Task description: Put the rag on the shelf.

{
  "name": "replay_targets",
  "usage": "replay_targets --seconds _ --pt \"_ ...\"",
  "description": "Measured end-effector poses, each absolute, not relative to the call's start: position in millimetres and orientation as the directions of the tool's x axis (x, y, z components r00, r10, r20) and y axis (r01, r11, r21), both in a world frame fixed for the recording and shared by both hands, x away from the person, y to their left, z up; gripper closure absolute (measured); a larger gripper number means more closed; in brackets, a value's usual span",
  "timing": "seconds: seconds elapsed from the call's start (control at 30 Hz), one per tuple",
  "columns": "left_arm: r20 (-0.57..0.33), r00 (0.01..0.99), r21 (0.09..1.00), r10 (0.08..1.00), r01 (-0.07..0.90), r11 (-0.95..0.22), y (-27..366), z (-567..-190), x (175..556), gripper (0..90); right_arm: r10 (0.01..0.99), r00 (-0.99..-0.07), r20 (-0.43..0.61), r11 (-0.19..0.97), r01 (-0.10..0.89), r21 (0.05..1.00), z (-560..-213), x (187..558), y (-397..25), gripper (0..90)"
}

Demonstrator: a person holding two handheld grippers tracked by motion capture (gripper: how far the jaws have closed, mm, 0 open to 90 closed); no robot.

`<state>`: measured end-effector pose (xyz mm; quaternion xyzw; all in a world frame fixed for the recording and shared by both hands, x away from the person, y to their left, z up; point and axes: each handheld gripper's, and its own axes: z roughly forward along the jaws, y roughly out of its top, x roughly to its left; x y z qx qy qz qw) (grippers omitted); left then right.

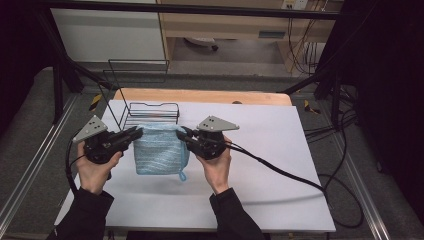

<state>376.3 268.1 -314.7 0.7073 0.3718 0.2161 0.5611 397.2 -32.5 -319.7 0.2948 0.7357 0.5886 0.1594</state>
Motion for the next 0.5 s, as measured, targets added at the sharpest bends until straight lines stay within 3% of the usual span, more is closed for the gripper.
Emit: replay_targets --seconds 0.5 --pt "-0.109 0.611 0.974 0.784 0.223 -0.039 276.0 -291.3 383.5 81.5 0.635 -0.770 0.063 0.110 0.172 0.979 -293.2 401.4 -21.3 78.6"
